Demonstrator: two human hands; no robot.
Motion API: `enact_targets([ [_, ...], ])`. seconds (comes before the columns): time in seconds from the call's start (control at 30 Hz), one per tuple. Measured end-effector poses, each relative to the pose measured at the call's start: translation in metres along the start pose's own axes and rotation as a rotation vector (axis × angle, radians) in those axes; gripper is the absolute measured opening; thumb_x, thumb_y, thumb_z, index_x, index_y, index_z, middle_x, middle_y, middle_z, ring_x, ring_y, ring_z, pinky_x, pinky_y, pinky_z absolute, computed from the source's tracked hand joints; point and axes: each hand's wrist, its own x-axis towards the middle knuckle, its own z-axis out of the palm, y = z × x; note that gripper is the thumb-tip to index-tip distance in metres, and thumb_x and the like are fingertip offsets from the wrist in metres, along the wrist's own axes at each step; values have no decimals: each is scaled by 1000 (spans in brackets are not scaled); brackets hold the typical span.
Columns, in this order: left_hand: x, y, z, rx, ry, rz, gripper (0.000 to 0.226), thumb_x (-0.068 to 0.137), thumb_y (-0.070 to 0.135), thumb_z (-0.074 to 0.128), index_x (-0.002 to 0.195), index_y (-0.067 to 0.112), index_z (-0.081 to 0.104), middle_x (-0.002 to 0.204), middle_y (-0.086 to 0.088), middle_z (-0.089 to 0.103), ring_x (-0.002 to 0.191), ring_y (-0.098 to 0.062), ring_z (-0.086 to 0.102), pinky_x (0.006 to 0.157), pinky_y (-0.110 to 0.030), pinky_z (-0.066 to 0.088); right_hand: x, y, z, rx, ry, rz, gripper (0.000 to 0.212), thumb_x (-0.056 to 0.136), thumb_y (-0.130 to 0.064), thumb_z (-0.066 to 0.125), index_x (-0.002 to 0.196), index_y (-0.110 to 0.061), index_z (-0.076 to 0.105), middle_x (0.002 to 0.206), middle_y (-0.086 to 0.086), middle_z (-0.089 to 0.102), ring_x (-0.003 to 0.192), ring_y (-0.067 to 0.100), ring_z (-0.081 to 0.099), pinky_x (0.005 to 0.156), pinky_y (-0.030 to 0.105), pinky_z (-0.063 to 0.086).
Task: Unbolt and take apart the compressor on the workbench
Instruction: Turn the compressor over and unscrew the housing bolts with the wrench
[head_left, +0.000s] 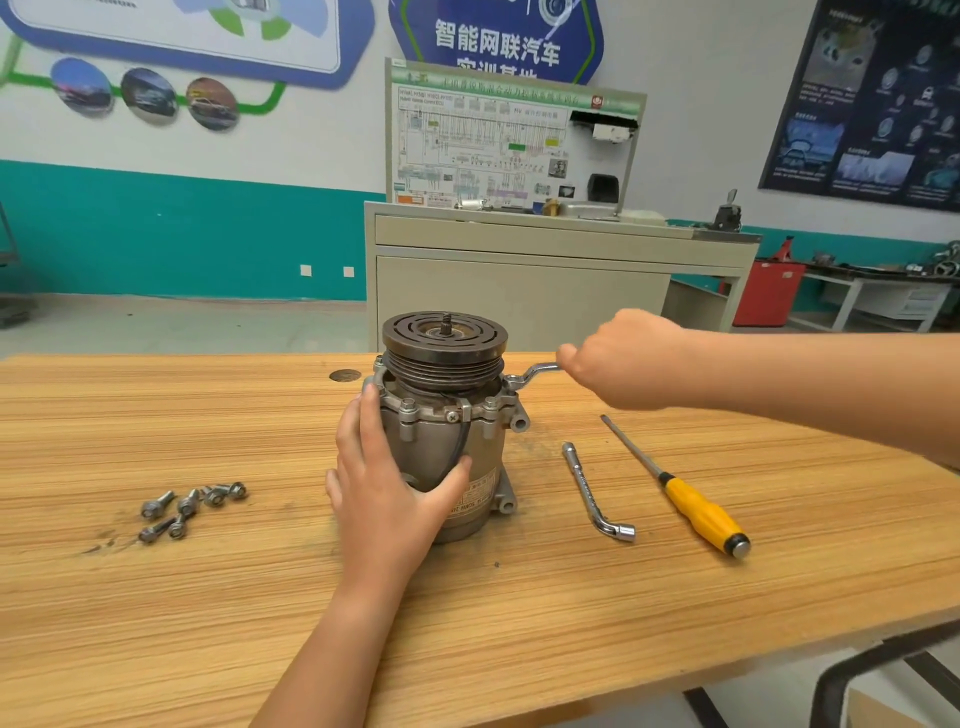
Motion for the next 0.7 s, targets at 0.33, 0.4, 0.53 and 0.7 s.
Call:
enact_targets([
  [0.33, 1, -2, 2, 12, 12, 7, 109, 63, 42, 80, 149, 21, 17, 149, -4, 28, 134, -23, 33, 104, -54, 26, 70, -21, 42, 499, 527, 42, 37, 90, 4, 45, 125, 0, 54, 120, 15, 61, 117, 26, 55, 110, 41, 21],
  [0.4, 1, -1, 2, 10, 12, 5, 109, 63, 41, 80, 149, 21, 17, 149, -5, 27, 135, -23, 33, 104, -51, 26, 58, -20, 46, 594, 602, 164, 34, 92, 1, 46, 124, 0, 55, 108, 18, 67, 102, 29, 62, 101, 41, 35],
  [0.53, 0, -2, 1, -1, 3, 7, 108, 64, 43, 79, 149, 23, 15, 150, -4, 25, 136, -22, 30, 106, -52, 25, 21, -16, 39, 900, 624, 489, 36, 100, -18, 36, 134, -9, 40, 66, 1, 56, 57, 20, 51, 51, 30, 34],
  [0.7, 0, -1, 1, -3, 6, -3, 107, 65, 44, 77, 149, 23, 15, 150, -4, 25, 136, -22, 30, 106, -54, 26, -18, -26, 22, 666, 274, 462, 28, 97, -14, 35, 124, -16, 39, 59, -5, 38, 50, 11, 36, 41, 27, 22],
])
